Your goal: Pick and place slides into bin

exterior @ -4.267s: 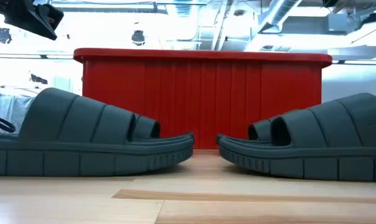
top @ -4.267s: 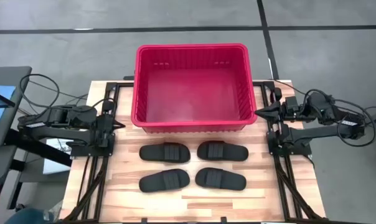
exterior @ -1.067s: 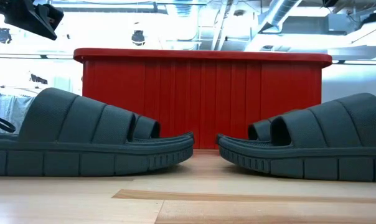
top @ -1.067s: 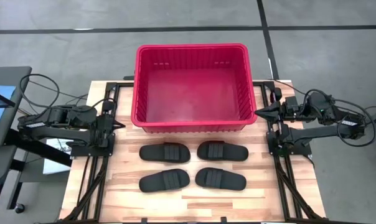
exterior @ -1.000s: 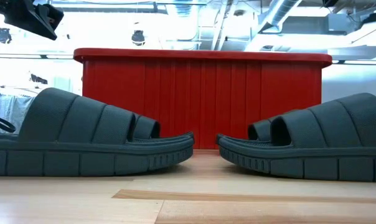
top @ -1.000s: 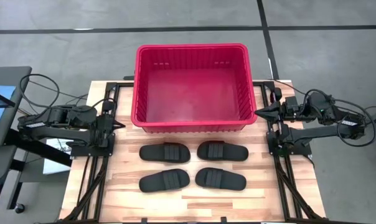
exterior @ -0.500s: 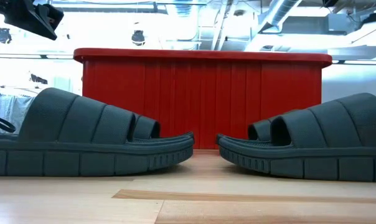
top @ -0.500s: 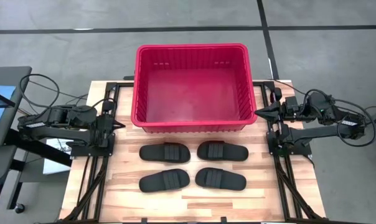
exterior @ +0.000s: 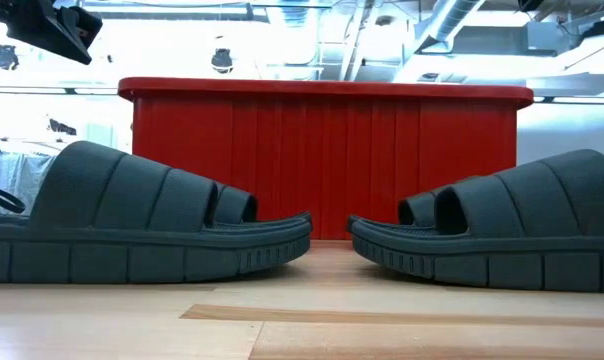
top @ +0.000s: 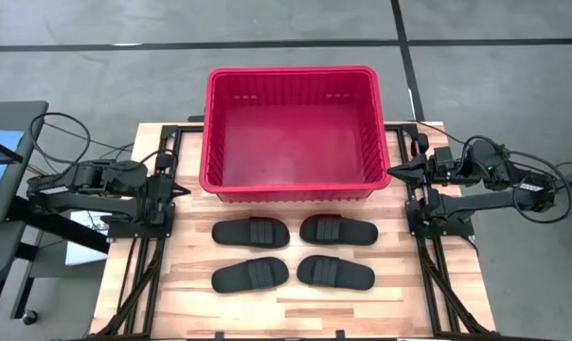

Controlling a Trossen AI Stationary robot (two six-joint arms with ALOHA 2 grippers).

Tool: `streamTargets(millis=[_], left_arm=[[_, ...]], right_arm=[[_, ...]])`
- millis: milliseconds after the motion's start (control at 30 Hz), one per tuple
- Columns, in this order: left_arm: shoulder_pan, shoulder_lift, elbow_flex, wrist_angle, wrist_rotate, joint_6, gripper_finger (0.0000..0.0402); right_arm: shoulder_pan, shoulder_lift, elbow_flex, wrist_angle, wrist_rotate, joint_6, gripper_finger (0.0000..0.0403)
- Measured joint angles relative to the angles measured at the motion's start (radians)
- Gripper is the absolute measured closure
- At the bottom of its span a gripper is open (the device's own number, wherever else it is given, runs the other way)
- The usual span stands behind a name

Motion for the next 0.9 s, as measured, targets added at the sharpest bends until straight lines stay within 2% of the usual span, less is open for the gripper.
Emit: streamTargets(millis=[600, 900], left_arm=[[0.000, 0.000, 0.000, 0.000, 0.001, -0.001, 0.0401], [0.000, 0.000, 0.000, 0.011, 0.020, -0.106, 0.0401]], right_arm=[[0.000, 0.000, 0.000, 0.000, 0.000, 0.000, 0.0403], [0.000, 0.000, 0.000, 0.000, 0.000, 0.000, 0.0403]])
